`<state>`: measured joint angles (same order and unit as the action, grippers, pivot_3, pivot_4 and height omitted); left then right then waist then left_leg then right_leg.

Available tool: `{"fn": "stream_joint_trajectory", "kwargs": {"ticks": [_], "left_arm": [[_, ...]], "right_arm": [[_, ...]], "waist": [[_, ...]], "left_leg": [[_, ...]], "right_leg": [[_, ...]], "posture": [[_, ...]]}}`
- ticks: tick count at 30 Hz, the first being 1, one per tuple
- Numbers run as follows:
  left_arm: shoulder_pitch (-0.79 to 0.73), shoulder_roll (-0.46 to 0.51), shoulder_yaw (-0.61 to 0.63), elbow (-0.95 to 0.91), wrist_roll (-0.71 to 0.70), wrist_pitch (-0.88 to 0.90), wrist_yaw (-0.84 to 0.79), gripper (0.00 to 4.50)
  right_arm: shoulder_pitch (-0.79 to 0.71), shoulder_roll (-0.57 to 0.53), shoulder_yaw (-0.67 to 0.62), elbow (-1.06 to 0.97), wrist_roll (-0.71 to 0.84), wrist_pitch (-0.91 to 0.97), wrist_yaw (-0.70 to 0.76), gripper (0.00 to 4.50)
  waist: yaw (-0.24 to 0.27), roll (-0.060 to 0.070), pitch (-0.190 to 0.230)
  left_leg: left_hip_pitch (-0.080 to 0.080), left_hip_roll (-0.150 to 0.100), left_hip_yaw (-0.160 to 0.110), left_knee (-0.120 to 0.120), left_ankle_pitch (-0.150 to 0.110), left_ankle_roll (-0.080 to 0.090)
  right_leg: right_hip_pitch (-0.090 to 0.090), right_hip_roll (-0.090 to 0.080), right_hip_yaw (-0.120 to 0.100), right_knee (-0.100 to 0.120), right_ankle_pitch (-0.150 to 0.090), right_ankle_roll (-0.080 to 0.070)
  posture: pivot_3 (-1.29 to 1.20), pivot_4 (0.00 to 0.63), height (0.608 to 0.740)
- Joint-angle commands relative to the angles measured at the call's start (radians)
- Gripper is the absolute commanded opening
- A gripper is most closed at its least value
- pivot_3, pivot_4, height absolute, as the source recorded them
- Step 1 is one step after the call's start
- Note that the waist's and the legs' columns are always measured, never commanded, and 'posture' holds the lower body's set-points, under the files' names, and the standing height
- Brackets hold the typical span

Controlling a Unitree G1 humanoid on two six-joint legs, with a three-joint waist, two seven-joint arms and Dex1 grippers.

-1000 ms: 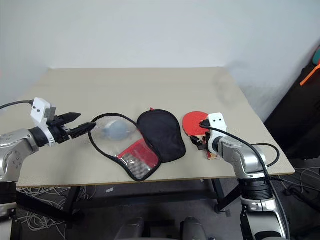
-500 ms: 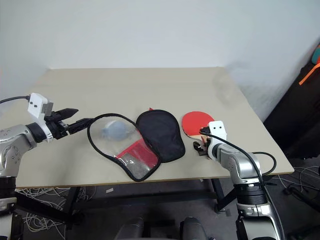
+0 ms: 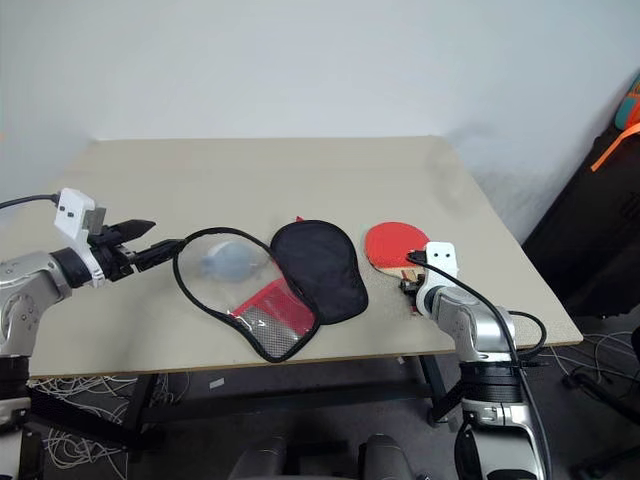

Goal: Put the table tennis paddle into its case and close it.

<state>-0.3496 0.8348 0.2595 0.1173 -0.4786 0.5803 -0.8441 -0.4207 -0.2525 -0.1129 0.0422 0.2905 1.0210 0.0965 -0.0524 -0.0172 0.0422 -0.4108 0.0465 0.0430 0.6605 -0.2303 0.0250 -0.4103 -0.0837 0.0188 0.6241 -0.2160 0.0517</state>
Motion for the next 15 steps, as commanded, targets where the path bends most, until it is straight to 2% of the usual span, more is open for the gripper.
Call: {"fn": "stream_joint_trajectory", "kwargs": {"ticks": [1, 4, 7, 15], "left_arm": [[-0.008, 0.018, 0.036, -0.04, -0.002, 0.0, 0.01, 4.5], [-0.008, 0.017, 0.036, -0.042, -0.003, 0.001, 0.015, 4.5], [-0.005, 0.016, 0.037, -0.042, -0.003, 0.0, 0.017, 4.5], [-0.002, 0.013, 0.039, -0.047, -0.008, 0.003, 0.023, 4.5]], "right_arm": [[-0.027, -0.012, -0.001, 0.011, -0.033, -0.035, -0.009, 1.11], [-0.053, 0.013, -0.021, -0.001, -0.02, -0.064, -0.02, 1.11], [-0.114, 0.1, -0.13, -0.026, 0.017, -0.129, -0.112, 1.11], [-0.128, 0.198, 0.019, -0.178, 0.034, -0.049, -0.055, 1.11]], "waist": [[0.0, 0.0, 0.0], [-0.001, 0.0, 0.0], [-0.002, 0.002, 0.001], [0.0, 0.005, 0.003]], "left_leg": [[0.0, 0.0, 0.0, 0.0, -0.001, -0.001], [0.0, 0.0, 0.0, 0.0, -0.001, -0.001], [0.0, 0.0, 0.0, 0.0, -0.001, -0.001], [-0.003, 0.0, 0.0, -0.006, 0.001, 0.0]], "right_leg": [[0.0, 0.0, 0.0, 0.0, 0.0, 0.0], [0.0, 0.0, 0.0, 0.0, 0.0, 0.0], [-0.002, 0.0, 0.0, 0.001, 0.0, 0.0], [-0.005, 0.001, 0.0, 0.001, 0.003, -0.004]], "posture": [[0.0, 0.0, 0.74], [0.0, 0.0, 0.74], [0.0, 0.0, 0.74], [0.0, 0.0, 0.74]]}}
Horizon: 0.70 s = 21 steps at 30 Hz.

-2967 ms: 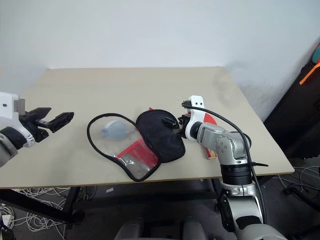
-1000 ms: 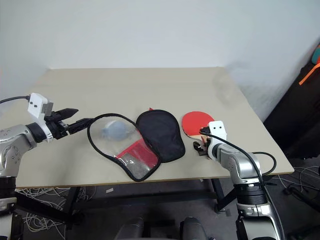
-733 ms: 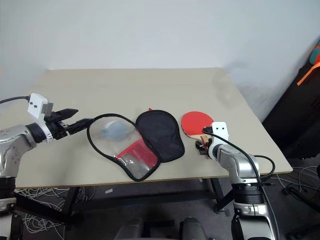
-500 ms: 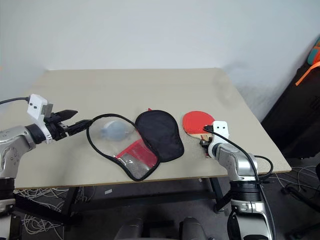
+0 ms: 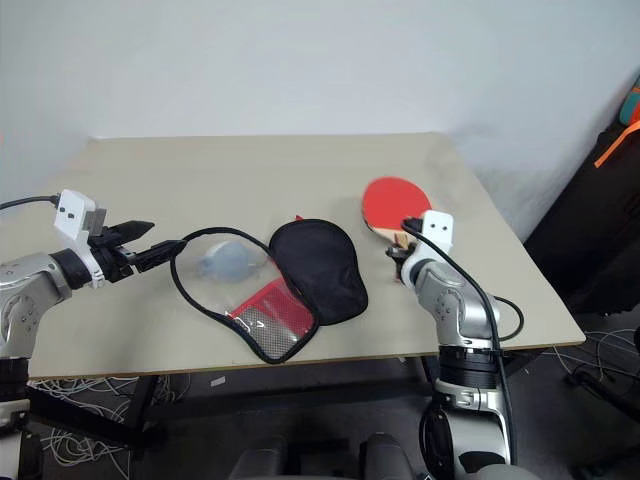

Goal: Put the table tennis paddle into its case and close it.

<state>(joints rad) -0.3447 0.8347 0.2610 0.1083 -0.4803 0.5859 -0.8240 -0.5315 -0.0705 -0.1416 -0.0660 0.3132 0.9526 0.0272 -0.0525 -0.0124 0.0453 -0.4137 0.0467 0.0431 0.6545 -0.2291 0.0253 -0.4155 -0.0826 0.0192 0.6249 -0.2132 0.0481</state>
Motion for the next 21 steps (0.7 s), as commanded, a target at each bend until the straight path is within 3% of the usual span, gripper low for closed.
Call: {"fn": "stream_joint_trajectory", "kwargs": {"ticks": [1, 11, 21], "left_arm": [[-0.008, 0.013, 0.037, -0.038, -0.006, -0.002, 0.004, 4.5], [-0.006, 0.011, 0.032, -0.04, -0.008, 0.002, 0.006, 4.5], [-0.006, 0.008, 0.029, -0.041, -0.006, 0.003, 0.006, 4.5]], "right_arm": [[-0.016, 0.025, 0.061, -0.074, 0.009, 0.029, 0.012, 1.11], [0.02, 0.042, 0.238, -0.014, -0.033, 0.03, 0.061, 1.11], [0.021, 0.058, 0.305, 0.106, -0.076, -0.025, 0.102, 1.11]], "waist": [[0.0, 0.0, 0.0], [0.001, 0.0, 0.0], [0.001, 0.0, 0.0]], "left_leg": [[0.0, 0.0, 0.0, 0.0, 0.0, 0.0], [0.0, 0.0, 0.0, 0.002, 0.0, -0.001], [0.0, 0.0, 0.0, 0.001, 0.0, -0.001]], "right_leg": [[0.0, 0.0, 0.0, 0.0, 0.0, 0.0], [0.001, -0.001, -0.001, 0.0, 0.0, 0.0], [0.0, -0.001, -0.001, 0.0, 0.0, 0.0]], "posture": [[0.0, 0.0, 0.74], [0.0, 0.0, 0.74], [0.0, 0.0, 0.74]]}}
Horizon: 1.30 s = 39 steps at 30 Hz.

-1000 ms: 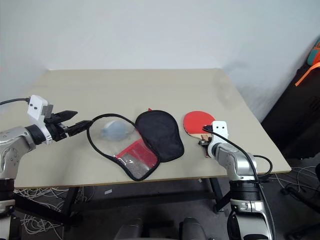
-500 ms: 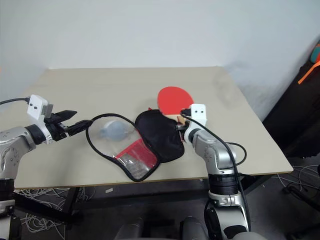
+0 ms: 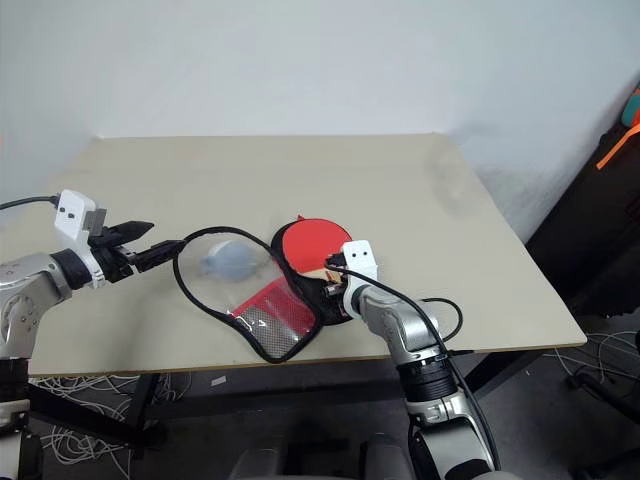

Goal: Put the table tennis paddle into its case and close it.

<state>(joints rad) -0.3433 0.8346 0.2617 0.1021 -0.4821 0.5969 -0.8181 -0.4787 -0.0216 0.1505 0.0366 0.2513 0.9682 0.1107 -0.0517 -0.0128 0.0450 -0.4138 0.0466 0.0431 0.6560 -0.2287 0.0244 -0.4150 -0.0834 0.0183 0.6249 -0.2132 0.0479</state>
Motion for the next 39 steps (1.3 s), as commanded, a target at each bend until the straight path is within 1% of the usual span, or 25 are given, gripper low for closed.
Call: {"fn": "stream_joint_trajectory", "kwargs": {"ticks": [1, 10, 21, 23, 24, 26, 31, 36, 39], "left_arm": [[-0.007, 0.007, 0.028, -0.035, -0.004, -0.008, 0.001, 4.5], [-0.003, -0.001, 0.03, -0.04, -0.005, -0.01, 0.006, 4.5], [0.008, 0.002, 0.035, -0.046, -0.007, -0.009, 0.009, 4.5], [0.008, 0.003, 0.036, -0.045, -0.007, -0.009, 0.009, 4.5], [0.007, 0.003, 0.036, -0.044, -0.007, -0.01, 0.009, 4.5], [0.006, 0.003, 0.035, -0.043, -0.007, -0.01, 0.01, 4.5], [0.004, 0.001, 0.032, -0.039, -0.006, -0.012, 0.011, 4.5], [0.005, -0.001, 0.03, -0.036, -0.003, -0.014, 0.012, 4.5], [0.007, 0.01, 0.038, -0.031, -0.006, -0.012, 0.003, 4.5]], "right_arm": [[-0.033, 0.011, 0.016, 0.01, -0.019, -0.045, 0.021, 1.11], [-0.074, 0.044, 0.031, 0.081, -0.055, -0.081, 0.04, 1.11], [-0.071, 0.031, 0.024, 0.059, -0.078, -0.029, 0.037, 1.11], [-0.074, 0.026, 0.024, 0.046, -0.082, -0.017, 0.034, 1.87], [-0.075, 0.025, 0.021, 0.038, -0.081, -0.01, 0.033, 2.12], [-0.077, 0.02, 0.016, 0.019, -0.083, 0.003, 0.032, 2.76], [-0.075, 0.001, 0.005, -0.034, -0.081, 0.045, 0.033, 4.49], [-0.083, -0.018, -0.023, -0.091, -0.068, 0.082, 0.037, 4.49], [-0.099, -0.037, -0.073, -0.157, -0.026, 0.12, 0.07, 4.49]], "waist": [[0.0, 0.0, 0.0], [-0.001, 0.0, 0.0], [0.0, -0.001, 0.0], [0.0, -0.001, -0.001], [0.0, -0.001, 0.0], [0.0, -0.001, 0.0], [0.0, -0.001, 0.0], [0.0, -0.001, 0.0], [0.001, -0.001, 0.0]], "left_leg": [[0.0, 0.0, 0.0, 0.0, 0.0, 0.0], [0.0, 0.0, 0.0, 0.0, 0.0, 0.0], [0.001, 0.0, 0.0, 0.0, 0.0, -0.001], [0.0, 0.0, 0.0, 0.0, 0.0, -0.002], [0.0, 0.0, 0.0, 0.0, 0.0, -0.002], [0.0, 0.0, 0.0, 0.0, 0.0, -0.002], [0.0, 0.0, 0.0, 0.0, 0.0, -0.002], [0.0, 0.0, 0.0, 0.0, 0.0, -0.002], [0.0, 0.0, 0.0, 0.0, 0.0, -0.002]], "right_leg": [[0.0, 0.0, 0.0, 0.0, 0.0, 0.0], [0.0, 0.0, 0.0, 0.0, 0.0, 0.0], [0.0, 0.0, 0.0, 0.0, 0.0, 0.0], [0.0, 0.0, 0.0, 0.0, 0.0, 0.0], [0.0, 0.0, 0.0, 0.0, 0.0, 0.0], [0.0, 0.0, 0.0, 0.0, 0.0, 0.0], [0.0, 0.0, 0.0, 0.0, 0.0, 0.0], [0.0, 0.0, 0.0, 0.0, 0.0, 0.0], [0.0, 0.0, 0.0, 0.0, 0.0, 0.0]], "posture": [[0.0, 0.0, 0.74], [0.0, 0.0, 0.74], [0.0, 0.0, 0.74], [0.0, 0.0, 0.74], [0.0, 0.0, 0.74], [0.0, 0.0, 0.74], [0.0, 0.0, 0.74], [0.0, 0.0, 0.74], [0.0, 0.0, 0.74]]}}
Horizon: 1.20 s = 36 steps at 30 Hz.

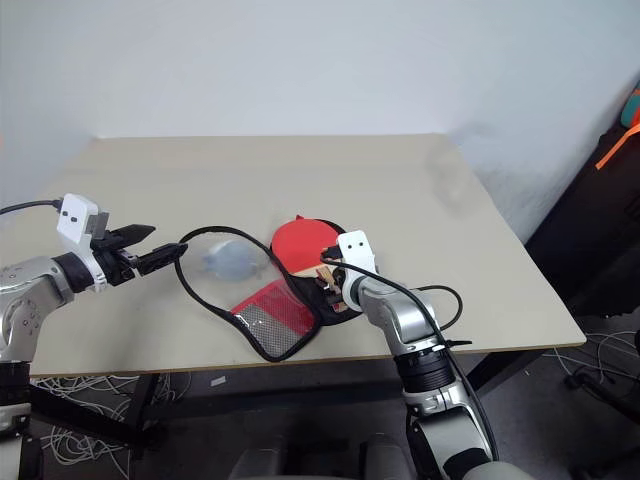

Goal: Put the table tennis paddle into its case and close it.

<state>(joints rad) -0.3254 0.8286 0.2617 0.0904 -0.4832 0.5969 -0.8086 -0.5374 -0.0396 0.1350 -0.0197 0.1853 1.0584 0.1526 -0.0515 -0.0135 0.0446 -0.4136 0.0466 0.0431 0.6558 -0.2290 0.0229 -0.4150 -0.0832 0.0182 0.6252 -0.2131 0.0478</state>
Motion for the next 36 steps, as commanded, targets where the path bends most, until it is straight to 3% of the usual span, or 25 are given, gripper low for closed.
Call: {"fn": "stream_joint_trajectory", "kwargs": {"ticks": [1, 8, 15, 18, 29, 36], "left_arm": [[-0.01, 0.023, 0.043, -0.012, -0.004, -0.013, -0.01, 4.5], [-0.003, 0.056, 0.112, 0.074, -0.009, -0.019, -0.026, 4.5], [0.046, 0.015, 0.129, 0.091, -0.027, -0.004, -0.032, 4.5], [0.059, -0.022, 0.115, 0.075, -0.019, -0.003, -0.011, 3.88], [0.063, -0.162, 0.055, -0.119, -0.071, 0.104, 0.065, 0.06], [-0.017, -0.224, 0.011, -0.165, -0.091, 0.125, 0.094, 0.06]], "right_arm": [[-0.046, -0.031, -0.074, -0.131, 0.065, 0.046, 0.052, 4.49], [-0.126, -0.144, -0.279, -0.314, 0.328, 0.183, 0.261, 4.49], [-0.103, -0.423, -0.276, -0.307, 0.383, 0.12, 0.44, 4.49], [-0.094, -0.514, -0.254, -0.26, 0.358, 0.078, 0.483, 4.5], [-0.113, -0.548, -0.236, -0.246, 0.372, 0.053, 0.471, 4.5], [-0.119, -0.551, -0.242, -0.251, 0.38, 0.061, 0.457, 4.5]], "waist": [[0.001, 0.0, 0.0], [0.0, 0.001, 0.001], [0.006, -0.001, 0.0], [0.006, 0.0, 0.0], [0.007, -0.001, 0.0], [0.009, -0.001, 0.0]], "left_leg": [[0.0, 0.0, 0.0, 0.0, 0.0, 0.0], [0.0, 0.0, 0.0, 0.0, 0.001, 0.001], [0.001, -0.001, -0.001, 0.001, -0.002, -0.003], [0.001, 0.0, -0.001, 0.001, -0.002, -0.003], [0.0, -0.001, -0.001, 0.002, 0.001, 0.002], [0.0, -0.001, -0.003, 0.004, 0.001, 0.002]], "right_leg": [[0.0, 0.0, 0.0, 0.0, 0.0, 0.0], [0.0, 0.0, 0.0, 0.0, 0.0, 0.0], [0.002, -0.002, -0.002, -0.002, -0.001, 0.0], [0.002, -0.001, -0.002, -0.001, -0.001, -0.001], [0.003, -0.001, -0.002, -0.001, 0.0, 0.0], [0.004, -0.001, -0.002, -0.001, 0.0, 0.0]], "posture": [[0.0, 0.0, 0.74], [0.0, 0.0, 0.74], [0.0, 0.0, 0.74], [0.0, 0.0, 0.74], [0.0, 0.0, 0.74], [0.0, 0.0, 0.74]]}}
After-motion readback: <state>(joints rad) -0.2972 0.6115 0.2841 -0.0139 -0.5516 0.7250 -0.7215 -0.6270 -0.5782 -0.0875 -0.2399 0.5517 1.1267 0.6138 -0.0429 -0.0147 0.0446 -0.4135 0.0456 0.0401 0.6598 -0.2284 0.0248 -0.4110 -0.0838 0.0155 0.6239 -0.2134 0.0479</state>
